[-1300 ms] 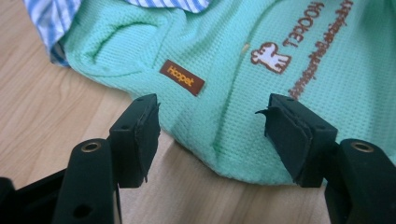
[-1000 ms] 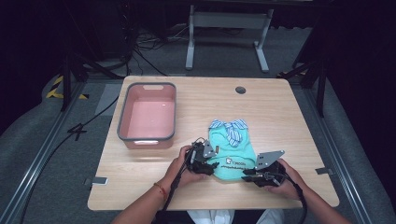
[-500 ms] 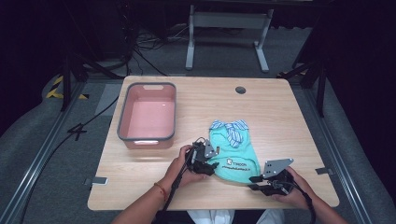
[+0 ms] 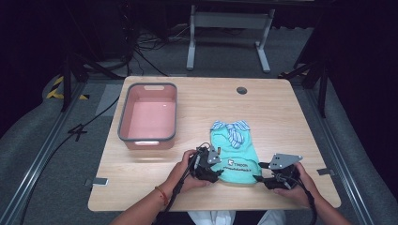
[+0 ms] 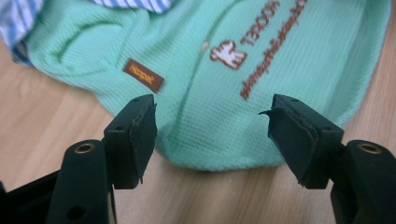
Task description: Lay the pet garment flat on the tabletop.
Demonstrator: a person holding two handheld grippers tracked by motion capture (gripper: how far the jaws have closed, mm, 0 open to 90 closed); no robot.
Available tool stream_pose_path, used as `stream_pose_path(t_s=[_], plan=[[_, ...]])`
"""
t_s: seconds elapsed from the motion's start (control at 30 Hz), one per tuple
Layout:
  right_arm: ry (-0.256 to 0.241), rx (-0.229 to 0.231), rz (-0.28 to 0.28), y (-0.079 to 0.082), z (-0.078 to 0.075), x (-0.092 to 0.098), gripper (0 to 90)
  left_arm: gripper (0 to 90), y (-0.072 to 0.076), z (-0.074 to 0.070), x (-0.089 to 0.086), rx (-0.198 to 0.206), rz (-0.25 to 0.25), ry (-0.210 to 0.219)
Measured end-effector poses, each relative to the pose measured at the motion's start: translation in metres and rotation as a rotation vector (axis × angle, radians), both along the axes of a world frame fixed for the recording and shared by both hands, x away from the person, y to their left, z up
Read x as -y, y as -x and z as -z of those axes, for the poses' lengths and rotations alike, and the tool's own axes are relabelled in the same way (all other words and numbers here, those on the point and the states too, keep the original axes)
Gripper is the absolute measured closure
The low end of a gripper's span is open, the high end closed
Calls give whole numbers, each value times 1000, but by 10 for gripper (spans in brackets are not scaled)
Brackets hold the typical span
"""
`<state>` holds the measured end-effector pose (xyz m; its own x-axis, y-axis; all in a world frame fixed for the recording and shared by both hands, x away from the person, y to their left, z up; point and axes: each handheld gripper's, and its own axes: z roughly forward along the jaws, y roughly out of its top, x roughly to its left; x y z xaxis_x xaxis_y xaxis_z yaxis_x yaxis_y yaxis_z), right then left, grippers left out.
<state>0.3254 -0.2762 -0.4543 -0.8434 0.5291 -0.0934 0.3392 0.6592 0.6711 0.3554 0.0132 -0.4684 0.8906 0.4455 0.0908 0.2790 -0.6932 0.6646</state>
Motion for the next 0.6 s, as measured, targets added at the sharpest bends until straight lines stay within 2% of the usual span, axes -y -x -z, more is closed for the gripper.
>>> stream_pose_path(t_s=[0.07, 0.23, 0.27, 0.33, 0.4, 0.6], plan=[[11, -6, 4, -1, 4, 0, 448, 329, 2, 5, 1, -2, 6, -18], [14, -22, 7, 0, 7, 1, 419, 324, 4, 5, 0, 13, 16, -22], [20, -41, -4, 1, 10, 0, 392, 321, 6, 5, -1, 13, 7, -27], [35, -48, -12, 3, 12, 0, 381, 316, 7, 5, -2, 20, 7, -25], [16, -46, -13, 4, 15, 0, 375, 311, 8, 6, -3, 29, 5, -22], [-53, -88, 2, -2, 21, 6, 305, 248, 0, 10, -8, -25, -15, 33]])
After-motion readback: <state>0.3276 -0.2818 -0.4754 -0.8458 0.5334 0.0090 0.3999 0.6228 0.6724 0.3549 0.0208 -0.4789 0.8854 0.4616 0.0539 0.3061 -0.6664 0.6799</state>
